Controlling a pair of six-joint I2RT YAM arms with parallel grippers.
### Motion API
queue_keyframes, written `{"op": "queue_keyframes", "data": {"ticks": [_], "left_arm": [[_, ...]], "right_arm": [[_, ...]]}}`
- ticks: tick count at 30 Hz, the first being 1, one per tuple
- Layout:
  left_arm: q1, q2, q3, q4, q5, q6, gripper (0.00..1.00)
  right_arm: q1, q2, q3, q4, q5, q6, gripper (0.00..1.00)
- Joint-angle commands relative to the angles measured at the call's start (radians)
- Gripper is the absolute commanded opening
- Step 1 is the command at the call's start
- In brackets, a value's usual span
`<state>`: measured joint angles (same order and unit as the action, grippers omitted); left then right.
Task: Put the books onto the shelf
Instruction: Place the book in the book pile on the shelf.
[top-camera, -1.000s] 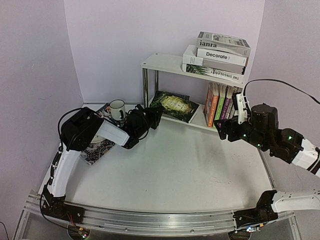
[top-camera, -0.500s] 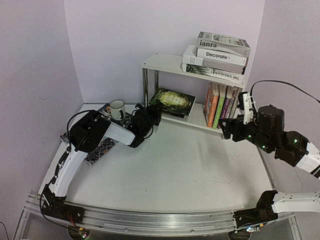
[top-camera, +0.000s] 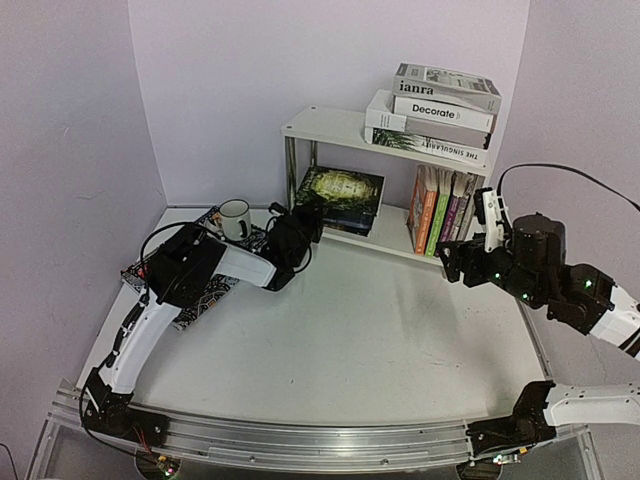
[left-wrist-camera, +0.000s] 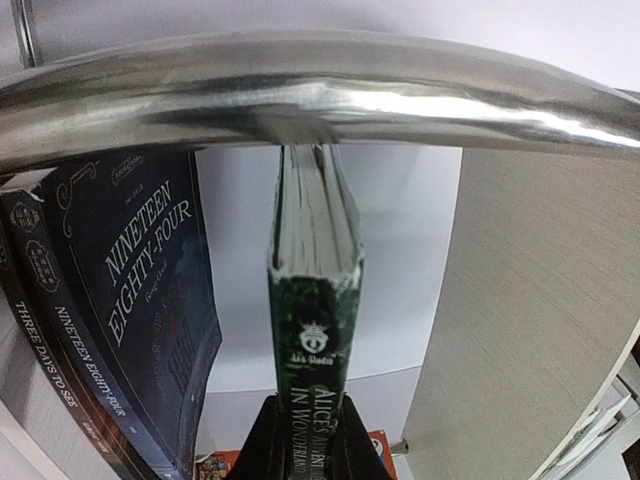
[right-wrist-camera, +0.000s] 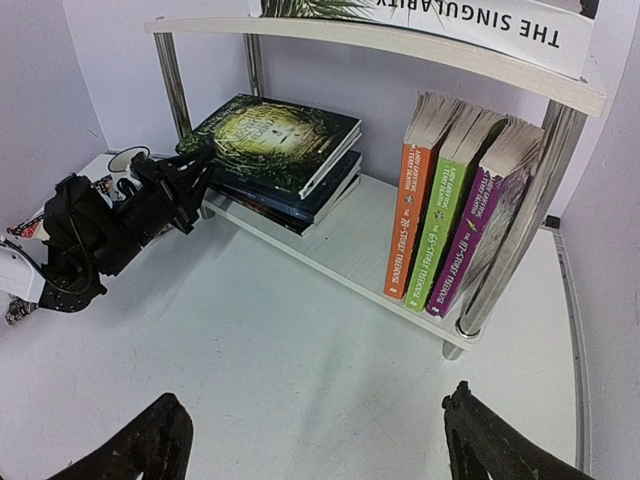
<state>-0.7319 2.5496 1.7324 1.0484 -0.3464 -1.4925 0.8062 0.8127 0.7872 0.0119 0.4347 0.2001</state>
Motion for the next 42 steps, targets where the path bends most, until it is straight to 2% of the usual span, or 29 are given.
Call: {"op": "queue_keyframes", "data": {"ticks": [1, 18, 26, 37, 42], "left_arm": [[0.003, -0.006, 0.067, 0.104, -0.046, -0.008, 0.00], [0.015, 0.035, 0.168, -0.065, -0.054, -0.035, 0.00], [0.020, 0.061, 0.206, -0.093, -0.064, -0.054, 0.00], [0.026, 0.059, 0.216, -0.154, -0.068, -0.066, 0.14], [0.026, 0.027, 0.192, -0.237, -0.069, -0.104, 0.36]], "right_arm": [[0.000, -0.002, -0.008, 0.011, 0.026, -0.007, 0.87], [-0.001, 0.009, -0.004, 0.010, 0.022, 0.000, 0.88], [0.000, 0.011, -0.006, 0.011, 0.022, 0.002, 0.88], [0.000, 0.012, -0.003, 0.011, 0.021, 0.006, 0.88], [0.000, 0.018, -0.003, 0.010, 0.017, 0.010, 0.88]]}}
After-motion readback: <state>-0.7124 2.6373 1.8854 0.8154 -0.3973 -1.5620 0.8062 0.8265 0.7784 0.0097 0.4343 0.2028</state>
